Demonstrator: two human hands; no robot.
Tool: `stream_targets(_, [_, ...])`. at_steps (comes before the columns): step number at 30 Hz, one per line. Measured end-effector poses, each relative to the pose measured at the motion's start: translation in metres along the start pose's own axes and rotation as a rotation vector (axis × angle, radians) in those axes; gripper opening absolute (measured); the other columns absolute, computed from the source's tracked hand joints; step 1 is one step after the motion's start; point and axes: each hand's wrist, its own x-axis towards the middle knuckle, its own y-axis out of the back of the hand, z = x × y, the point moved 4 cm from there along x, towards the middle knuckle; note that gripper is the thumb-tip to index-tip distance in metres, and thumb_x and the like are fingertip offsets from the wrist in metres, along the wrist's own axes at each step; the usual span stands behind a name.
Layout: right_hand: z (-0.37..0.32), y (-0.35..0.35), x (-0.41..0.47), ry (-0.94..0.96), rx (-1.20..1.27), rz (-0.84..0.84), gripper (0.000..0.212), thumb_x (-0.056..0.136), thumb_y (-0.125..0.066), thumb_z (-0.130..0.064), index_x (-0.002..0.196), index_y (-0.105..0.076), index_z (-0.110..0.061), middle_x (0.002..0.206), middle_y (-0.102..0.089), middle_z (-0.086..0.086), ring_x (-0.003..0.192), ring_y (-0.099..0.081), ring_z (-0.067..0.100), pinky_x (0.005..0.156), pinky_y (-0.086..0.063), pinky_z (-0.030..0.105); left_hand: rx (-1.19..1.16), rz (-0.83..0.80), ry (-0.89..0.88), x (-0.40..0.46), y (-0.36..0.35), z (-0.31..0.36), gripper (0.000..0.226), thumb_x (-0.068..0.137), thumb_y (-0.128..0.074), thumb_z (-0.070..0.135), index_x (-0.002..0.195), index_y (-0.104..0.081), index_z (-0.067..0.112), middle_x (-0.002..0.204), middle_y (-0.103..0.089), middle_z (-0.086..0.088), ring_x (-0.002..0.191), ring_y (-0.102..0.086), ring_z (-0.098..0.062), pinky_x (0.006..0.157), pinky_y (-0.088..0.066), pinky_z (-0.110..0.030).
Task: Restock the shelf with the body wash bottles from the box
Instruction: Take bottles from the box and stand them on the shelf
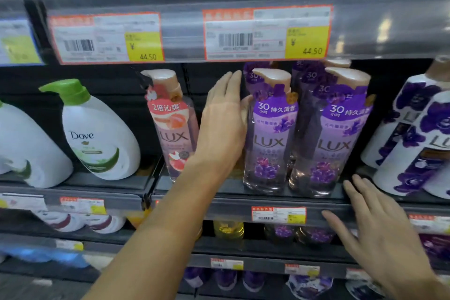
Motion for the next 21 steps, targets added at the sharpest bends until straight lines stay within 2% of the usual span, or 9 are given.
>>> stream_targets(5, [0.003,-0.003,0.002,-0.024,0.016,0.014,0.096,0.086,-0.019,-0.074,0.13,-0.055,0.003,0.138,-0.052,0.02,0.128,-0.048,0.036,0.104,-0.032,0.043,-0.131,-0.032,-0.023,0.003,-0.01,-0.018,0.054,0.098,-0.054,0.018,0.149,-0.037,0.017,0.148,-0.047,-0.004,0.136,-0.042,-0.016,0.104,-0.027,-0.015])
stream_targets(7, [0.002,-0.002,0.0,-0.042,0.015,0.005,0.096,0.087,-0.021,-0.074,0.129,-0.056,0.005,0.138,-0.052,0.022,0.128,-0.048,0.037,0.104,-0.035,0.046,-0.22,-0.041,-0.003,0.007,-0.017,-0.025,0.054,0.098,-0.056,0.02,0.149,-0.038,0.019,0.145,-0.051,-0.002,0.134,-0.045,-0.013,0.103,-0.028,-0.014])
stream_targets(9, [-0.001,-0.001,-0.002,-0.045,0.02,-0.049,0.097,0.086,-0.021,-0.074,0.13,-0.055,0.004,0.139,-0.052,0.021,0.129,-0.048,0.037,0.104,-0.037,0.049,-0.313,-0.035,0.031,0.01,-0.024,-0.031,0.054,0.096,-0.059,0.021,0.147,-0.041,0.021,0.137,-0.058,-0.002,0.128,-0.052,-0.013,0.107,-0.036,-0.021])
stream_targets(12, [-0.001,0.003,-0.001,-0.052,-0.002,-0.086,0.098,0.084,-0.019,-0.076,0.134,-0.052,0.0,0.143,-0.049,0.016,0.133,-0.045,0.032,0.107,-0.032,0.041,-0.411,-0.059,0.038,0.009,-0.034,-0.032,0.052,0.093,-0.063,0.024,0.142,-0.045,0.026,0.126,-0.06,0.0,0.119,-0.058,-0.012,0.104,-0.048,-0.038])
stream_targets(14, [-0.006,0.011,0.0,-0.039,-0.021,-0.045,0.095,0.085,-0.018,-0.077,0.144,-0.041,-0.007,0.153,-0.037,0.008,0.142,-0.033,0.023,0.114,-0.025,0.035,-0.429,-0.053,0.055,0.009,-0.037,-0.033,0.052,0.092,-0.065,0.025,0.14,-0.046,0.026,0.124,-0.06,-0.001,0.116,-0.059,-0.013,0.101,-0.05,-0.039])
stream_targets(17, [-0.014,0.022,-0.003,-0.001,-0.027,-0.076,0.087,0.088,-0.02,-0.072,0.154,-0.009,-0.015,0.162,-0.005,-0.003,0.149,-0.003,0.012,0.118,-0.004,0.026,-0.476,-0.075,0.08,0.009,-0.036,-0.03,0.047,0.09,-0.064,0.025,0.132,-0.045,0.027,0.119,-0.063,0.0,0.109,-0.062,-0.012,0.093,-0.051,-0.032])
stream_targets(19, [-0.017,0.023,-0.004,-0.016,-0.032,-0.085,0.085,0.088,-0.018,-0.069,0.154,-0.002,-0.017,0.162,0.001,-0.004,0.149,0.002,0.011,0.118,-0.001,0.025,-0.475,-0.118,0.082,0.01,-0.033,-0.028,0.046,0.09,-0.064,0.023,0.131,-0.042,0.027,0.113,-0.062,0.005,0.102,-0.061,-0.009,0.086,-0.046,-0.024])
stream_targets(21, [-0.017,0.023,-0.004,-0.032,-0.029,-0.073,0.085,0.088,-0.019,-0.068,0.154,-0.004,-0.016,0.162,-0.001,-0.002,0.149,0.0,0.012,0.117,-0.001,0.025,-0.432,-0.175,0.093,0.013,-0.032,-0.028,0.048,0.091,-0.063,0.024,0.133,-0.038,0.024,0.101,-0.059,0.009,0.093,-0.06,-0.01,0.08,-0.045,-0.026])
